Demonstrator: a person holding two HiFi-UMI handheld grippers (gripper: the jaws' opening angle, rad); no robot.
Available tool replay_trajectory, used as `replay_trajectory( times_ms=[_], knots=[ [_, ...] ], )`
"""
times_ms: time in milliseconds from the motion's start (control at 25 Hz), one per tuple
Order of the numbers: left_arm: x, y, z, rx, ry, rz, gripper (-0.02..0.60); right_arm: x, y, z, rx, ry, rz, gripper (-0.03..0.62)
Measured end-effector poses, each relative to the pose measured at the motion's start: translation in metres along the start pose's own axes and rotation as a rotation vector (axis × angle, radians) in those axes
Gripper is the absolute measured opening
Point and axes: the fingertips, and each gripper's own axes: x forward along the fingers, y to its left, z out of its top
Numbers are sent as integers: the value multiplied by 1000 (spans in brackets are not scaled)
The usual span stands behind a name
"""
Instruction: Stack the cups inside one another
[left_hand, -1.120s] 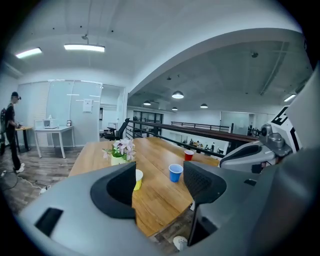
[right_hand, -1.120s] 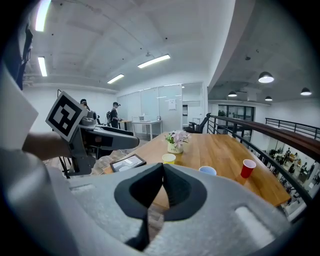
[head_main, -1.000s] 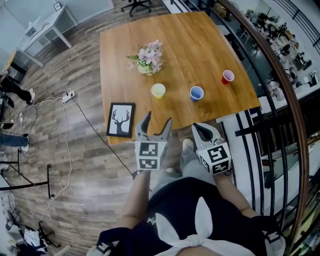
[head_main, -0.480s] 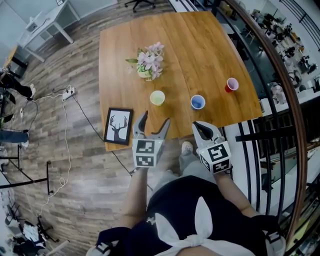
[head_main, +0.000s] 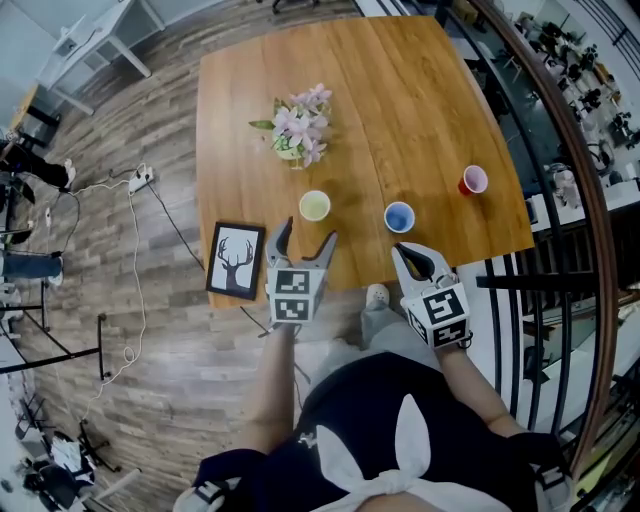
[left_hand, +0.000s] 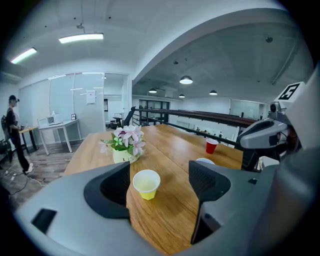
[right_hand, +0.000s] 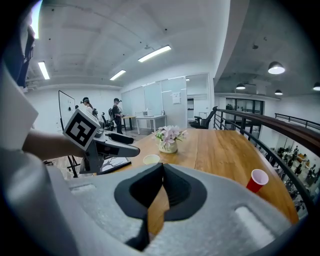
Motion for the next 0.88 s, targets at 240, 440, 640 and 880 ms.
replay_trajectory(
  times_ms=[240, 440, 640, 880],
  knots=[
    [34, 15, -15, 3, 68, 34, 364, 15, -20, 2, -8, 20, 29, -2],
    [59, 23, -30, -14, 124, 51, 364, 28, -36, 5, -20, 26, 48, -2],
    [82, 29, -45, -25, 180, 77, 365, 36, -49, 6, -20, 22, 64, -2],
    [99, 37, -67, -60, 248, 112, 365, 43, -61, 2, -20, 38, 86, -2]
  ],
)
